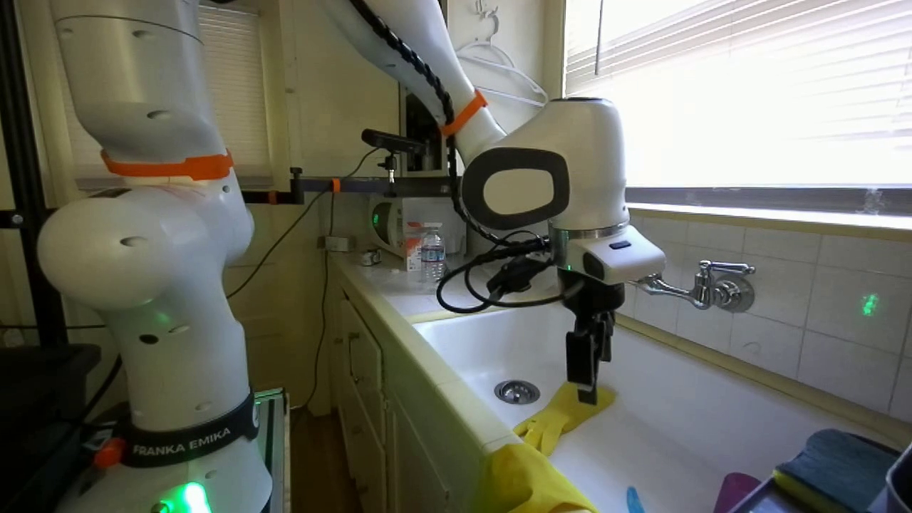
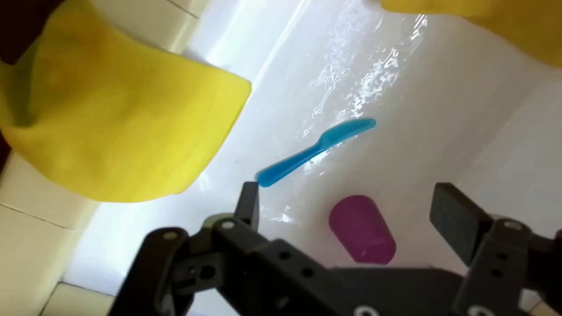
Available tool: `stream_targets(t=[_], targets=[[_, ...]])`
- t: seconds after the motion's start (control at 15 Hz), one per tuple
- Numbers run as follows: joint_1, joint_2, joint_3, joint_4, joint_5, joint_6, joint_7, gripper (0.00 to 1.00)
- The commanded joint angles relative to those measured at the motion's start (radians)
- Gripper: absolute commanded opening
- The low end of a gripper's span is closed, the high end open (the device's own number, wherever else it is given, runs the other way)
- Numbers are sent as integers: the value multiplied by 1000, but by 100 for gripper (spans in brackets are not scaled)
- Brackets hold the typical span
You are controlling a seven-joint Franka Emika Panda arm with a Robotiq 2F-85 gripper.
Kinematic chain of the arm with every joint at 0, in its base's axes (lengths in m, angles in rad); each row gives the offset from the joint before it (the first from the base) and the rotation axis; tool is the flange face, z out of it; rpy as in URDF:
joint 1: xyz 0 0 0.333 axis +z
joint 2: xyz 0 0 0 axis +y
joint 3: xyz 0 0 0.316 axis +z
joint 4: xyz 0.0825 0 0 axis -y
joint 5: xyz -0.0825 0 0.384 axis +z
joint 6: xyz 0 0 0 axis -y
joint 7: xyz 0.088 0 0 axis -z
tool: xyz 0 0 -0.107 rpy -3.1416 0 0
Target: Remove the right glove from the sink
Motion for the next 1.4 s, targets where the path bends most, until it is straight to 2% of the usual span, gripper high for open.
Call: stream_targets(t=[0.0,0.13,0.2,1.13,1.33], targets=[[46,40,38,50,-8,-34,-23,100],[67,46,52,70,0,-67,-47,100],[57,25,44,38,-1,-21,-18,100],[80,48,59,68,3,-20,-59,100],[92,60,71,86,-25,-35,-74,100]])
